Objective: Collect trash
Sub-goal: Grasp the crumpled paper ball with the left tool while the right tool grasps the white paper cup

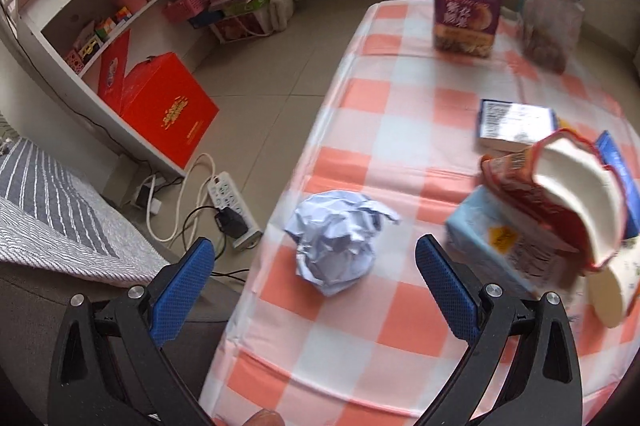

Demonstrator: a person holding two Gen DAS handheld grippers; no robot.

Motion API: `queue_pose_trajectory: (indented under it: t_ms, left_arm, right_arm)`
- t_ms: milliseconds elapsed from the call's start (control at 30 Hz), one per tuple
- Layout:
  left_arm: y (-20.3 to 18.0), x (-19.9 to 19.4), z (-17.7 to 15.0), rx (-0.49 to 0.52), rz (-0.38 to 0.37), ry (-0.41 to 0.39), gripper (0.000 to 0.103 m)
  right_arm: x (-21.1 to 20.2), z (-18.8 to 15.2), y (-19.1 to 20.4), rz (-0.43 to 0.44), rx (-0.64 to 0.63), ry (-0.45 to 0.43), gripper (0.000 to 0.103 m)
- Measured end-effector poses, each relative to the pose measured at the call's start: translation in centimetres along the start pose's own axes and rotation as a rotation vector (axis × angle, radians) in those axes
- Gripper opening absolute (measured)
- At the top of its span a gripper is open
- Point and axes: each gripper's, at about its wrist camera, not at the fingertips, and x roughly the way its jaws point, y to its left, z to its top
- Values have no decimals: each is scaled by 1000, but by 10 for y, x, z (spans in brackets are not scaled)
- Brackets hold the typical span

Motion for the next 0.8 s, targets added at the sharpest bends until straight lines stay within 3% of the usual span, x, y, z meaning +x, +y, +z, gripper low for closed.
queue_pose_trajectory:
  t_ms: [100, 133, 267, 367, 500, 600, 700, 800]
  left_arm:
    - [7, 18, -1, -7, -10, 8, 92]
    - [7, 23, -1, -1, -29, 18, 84]
    - [-4, 33, -1, 52, -90, 44, 34]
    - [-7, 30, -2, 43, -145, 29, 15]
    - [-8, 7, -1, 50, -165, -50, 15]
    - [-2, -24, 3, 22, -177, -144, 15]
    - [3, -54, 9, -25, -228, -227, 15]
    - [2, -78, 13, -59, -288, -286, 15]
  right_arm:
    - [18, -13, 7, 84, -3, 10, 96]
    - [26, -19, 11, 97, -16, 21, 96]
    - [45, -24, 41, 177, -105, 68, 96]
    - [55, -27, 62, 258, -115, 124, 96]
    - [75, -31, 70, 317, 16, 226, 96]
    - [90, -32, 63, 378, 206, 311, 96]
    - [106, -34, 61, 412, 367, 374, 95]
    - [119, -33, 70, 448, 447, 416, 90]
